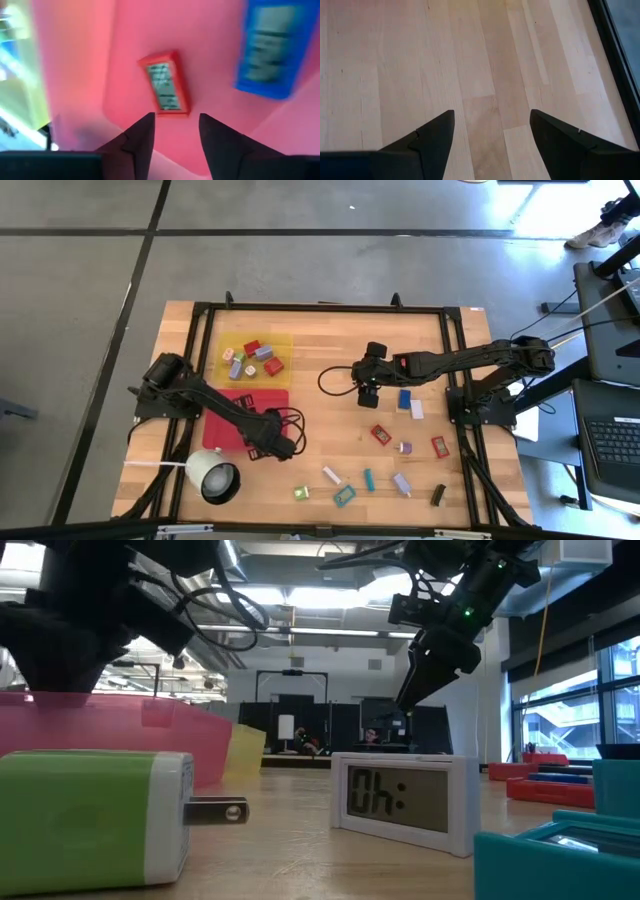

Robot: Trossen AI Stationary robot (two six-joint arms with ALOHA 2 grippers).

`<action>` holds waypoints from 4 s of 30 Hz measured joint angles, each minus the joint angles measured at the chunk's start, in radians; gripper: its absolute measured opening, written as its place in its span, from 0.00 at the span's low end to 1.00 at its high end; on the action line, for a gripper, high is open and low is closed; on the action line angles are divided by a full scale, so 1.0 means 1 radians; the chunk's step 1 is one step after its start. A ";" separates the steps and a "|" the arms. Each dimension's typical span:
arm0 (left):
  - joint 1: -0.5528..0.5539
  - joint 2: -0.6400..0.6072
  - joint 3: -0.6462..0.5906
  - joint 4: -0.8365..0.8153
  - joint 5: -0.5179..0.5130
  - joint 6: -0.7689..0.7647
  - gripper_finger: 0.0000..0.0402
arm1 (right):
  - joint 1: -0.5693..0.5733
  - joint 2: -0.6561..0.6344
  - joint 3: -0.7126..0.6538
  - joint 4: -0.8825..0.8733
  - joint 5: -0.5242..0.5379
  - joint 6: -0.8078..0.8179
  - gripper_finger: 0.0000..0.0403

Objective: Pick & Place Office items
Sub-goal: Put the white timer into the red bin

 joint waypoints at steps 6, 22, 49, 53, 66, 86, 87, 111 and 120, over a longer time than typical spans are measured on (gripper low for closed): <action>0.032 0.000 0.066 -0.134 0.000 0.003 0.44 | 0.000 0.000 0.000 0.000 0.000 -0.003 0.65; 0.018 0.000 0.319 0.075 -0.218 0.116 0.41 | 0.000 0.000 0.000 0.081 -0.001 0.194 0.65; -0.044 0.000 -0.034 1.172 -0.127 0.676 0.52 | -0.020 0.000 0.000 0.150 -0.053 0.295 0.65; -0.011 0.000 -0.109 1.321 -0.045 0.695 0.59 | -0.041 0.000 0.000 0.148 -0.053 0.290 0.65; 0.048 0.113 -0.172 1.523 0.130 0.875 0.63 | -0.066 0.000 0.000 0.142 -0.053 0.282 0.65; 0.043 0.138 -0.172 1.544 0.182 0.945 0.14 | -0.066 0.000 0.000 0.138 -0.052 0.282 0.65; 0.043 0.138 -0.172 1.549 0.182 0.937 0.14 | -0.066 0.000 0.000 0.138 -0.052 0.282 0.65; 0.017 -0.317 -0.172 1.201 -0.389 0.590 0.17 | -0.066 0.000 0.000 0.138 -0.050 0.262 0.65; 0.008 -0.441 -0.172 0.838 -0.527 0.357 0.17 | -0.066 0.001 0.000 0.150 -0.050 0.262 0.65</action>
